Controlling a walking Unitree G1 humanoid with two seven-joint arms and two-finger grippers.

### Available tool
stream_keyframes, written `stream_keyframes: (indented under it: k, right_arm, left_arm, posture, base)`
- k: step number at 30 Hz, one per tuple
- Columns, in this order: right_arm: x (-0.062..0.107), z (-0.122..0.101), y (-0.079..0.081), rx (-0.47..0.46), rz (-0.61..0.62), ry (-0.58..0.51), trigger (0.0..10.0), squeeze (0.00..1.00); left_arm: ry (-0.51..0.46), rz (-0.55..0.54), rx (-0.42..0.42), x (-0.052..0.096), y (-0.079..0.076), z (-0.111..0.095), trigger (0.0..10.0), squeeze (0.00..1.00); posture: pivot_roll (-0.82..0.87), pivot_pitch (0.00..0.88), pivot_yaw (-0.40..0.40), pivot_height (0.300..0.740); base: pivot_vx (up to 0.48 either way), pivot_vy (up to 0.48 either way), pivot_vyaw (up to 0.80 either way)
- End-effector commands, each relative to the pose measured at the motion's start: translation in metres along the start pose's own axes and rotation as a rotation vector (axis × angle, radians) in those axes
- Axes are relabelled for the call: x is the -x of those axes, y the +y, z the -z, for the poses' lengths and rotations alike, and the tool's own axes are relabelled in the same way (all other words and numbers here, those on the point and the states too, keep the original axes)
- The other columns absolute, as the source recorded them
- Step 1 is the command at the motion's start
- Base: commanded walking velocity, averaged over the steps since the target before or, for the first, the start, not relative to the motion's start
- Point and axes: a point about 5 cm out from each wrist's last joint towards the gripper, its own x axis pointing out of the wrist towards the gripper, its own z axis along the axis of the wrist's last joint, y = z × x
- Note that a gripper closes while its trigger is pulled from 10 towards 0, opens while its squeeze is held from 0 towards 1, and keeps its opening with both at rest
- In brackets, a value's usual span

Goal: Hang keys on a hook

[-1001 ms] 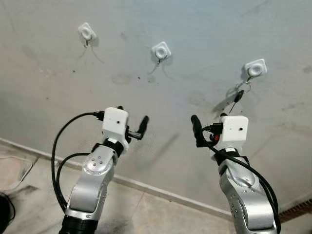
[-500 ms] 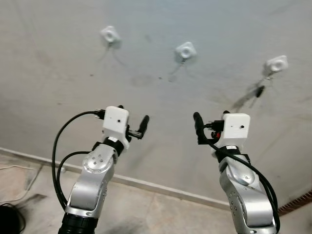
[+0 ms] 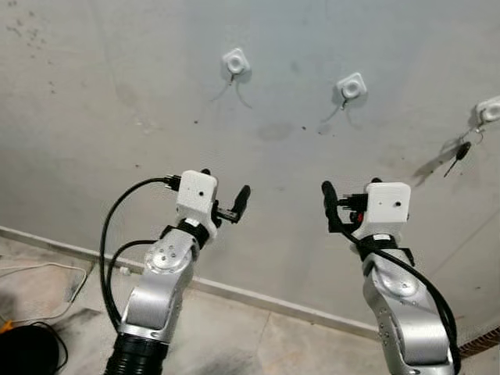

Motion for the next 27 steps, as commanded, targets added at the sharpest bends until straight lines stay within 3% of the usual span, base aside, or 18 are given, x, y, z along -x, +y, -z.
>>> stream_keyframes:
  k: [1,14,27]
  right_arm:
    - [0.000,-0.002,-0.008,0.024,0.020,0.001,10.0,0.00]
    - [-0.003,-0.005,-0.010,0.036,0.007,0.002,10.0,0.00]
    - [-0.002,0.004,0.001,-0.014,0.016,0.021,10.0,0.00]
  left_arm:
    - [-0.022,0.023,0.001,-0.005,-0.009,-0.004,10.0,0.00]
    - [-0.062,-0.004,0.004,-0.013,-0.006,-0.006,10.0,0.00]
    - [-0.049,-0.007,-0.011,-0.005,0.003,-0.007,10.0,0.00]
  posture:
    - [-0.03,0.000,-0.100,0.740]
    - [-0.04,0.000,-0.120,0.740]
    - [0.01,0.013,-0.090,0.740]
  base:
    - [0.000,0.000,0.00]
    - [0.000,0.000,0.00]
    - [0.000,0.000,0.00]
